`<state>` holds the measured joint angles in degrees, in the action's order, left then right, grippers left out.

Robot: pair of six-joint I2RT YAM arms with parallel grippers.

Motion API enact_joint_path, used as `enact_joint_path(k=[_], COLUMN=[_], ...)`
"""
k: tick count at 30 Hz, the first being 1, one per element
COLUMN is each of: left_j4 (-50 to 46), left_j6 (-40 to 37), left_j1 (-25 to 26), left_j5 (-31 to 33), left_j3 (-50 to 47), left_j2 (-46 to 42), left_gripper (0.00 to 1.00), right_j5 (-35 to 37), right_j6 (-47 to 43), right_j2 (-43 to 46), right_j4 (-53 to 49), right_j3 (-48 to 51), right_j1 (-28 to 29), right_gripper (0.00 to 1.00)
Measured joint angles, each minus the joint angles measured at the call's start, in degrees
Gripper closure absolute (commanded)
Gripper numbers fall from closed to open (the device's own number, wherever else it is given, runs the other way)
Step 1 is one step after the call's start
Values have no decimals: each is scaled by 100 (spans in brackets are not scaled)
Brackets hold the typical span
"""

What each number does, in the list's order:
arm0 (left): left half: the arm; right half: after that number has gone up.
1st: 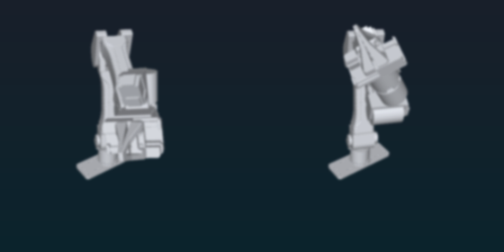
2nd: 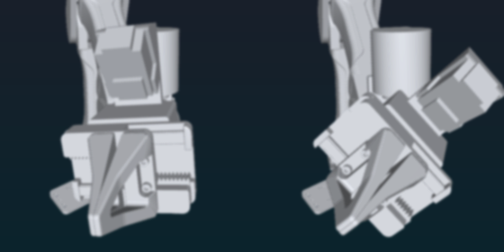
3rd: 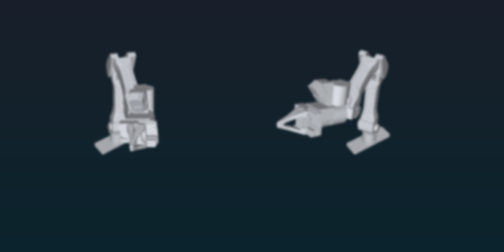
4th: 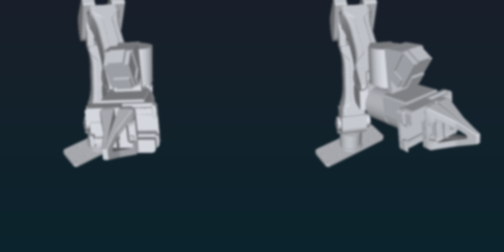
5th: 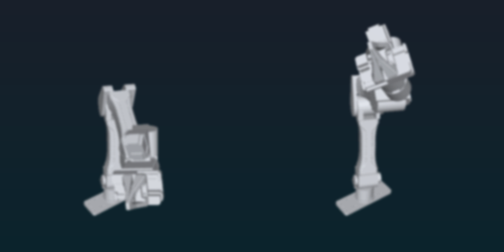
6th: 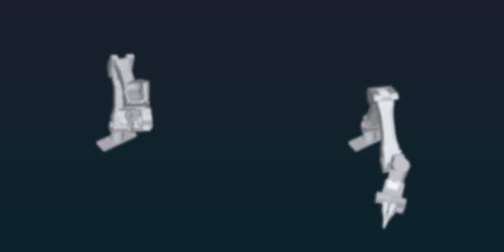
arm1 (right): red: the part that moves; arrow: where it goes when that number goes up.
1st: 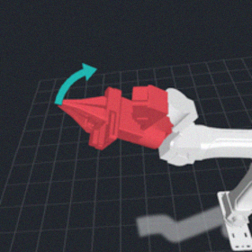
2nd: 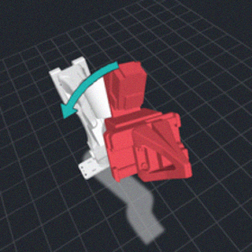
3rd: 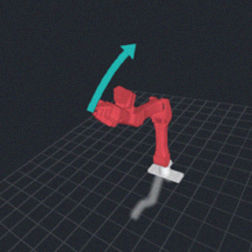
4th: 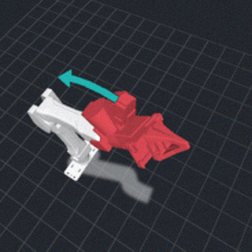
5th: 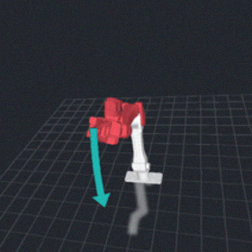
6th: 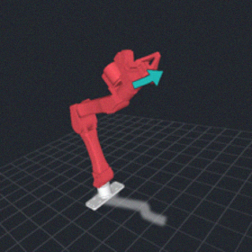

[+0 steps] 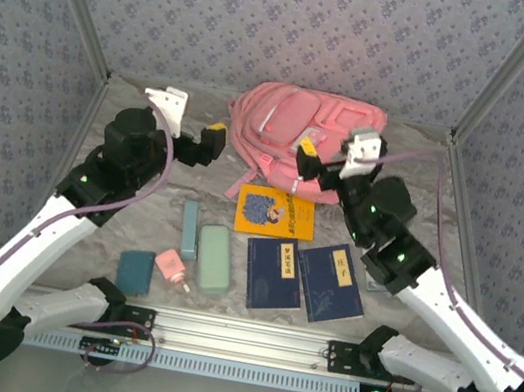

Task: Pack the student bag

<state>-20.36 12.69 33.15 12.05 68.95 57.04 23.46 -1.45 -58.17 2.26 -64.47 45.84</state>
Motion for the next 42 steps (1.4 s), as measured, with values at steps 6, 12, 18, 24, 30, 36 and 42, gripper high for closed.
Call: enact_joint_path(k=[6,12,18,24,30,36,42], left_j4=[-1283,-2236,-2643,-2653,-2564,-2402,-2277], left_j6=[1244,1615,1366,1014,824,662,544], left_j1=[-796,-765,-389,-323,-302,-63,76], left_j5=[-205,-717,-1084,-1078,-855,-564,-280], left_j3=[-166,-195,-398,-673,-964,-1272,-1351], left_j2=[24,522,476,-160,-468,-610,-841], left_gripper=[2,2,6,13,14,15,15], right_j5=[-820,-2057,-3132,-3744,-3781,-3781,-3775], right_j6=[1185,2417,3475,4350,4743,5101,5298], right_j2=[-778,-3368,-5466,-7101,-8048,-8758,-9228], right_j4=[-1058,-2022,-2227,-2227,-2234,-2243,-2286], right_j3=[-1001,-2828,-3630,-5147,-6378,-7167,-7493], right_j1=[-667,-1558,-1755,-2026,-2070,-2085,-2098], right_gripper=[0,3,24,46,52,57,61])
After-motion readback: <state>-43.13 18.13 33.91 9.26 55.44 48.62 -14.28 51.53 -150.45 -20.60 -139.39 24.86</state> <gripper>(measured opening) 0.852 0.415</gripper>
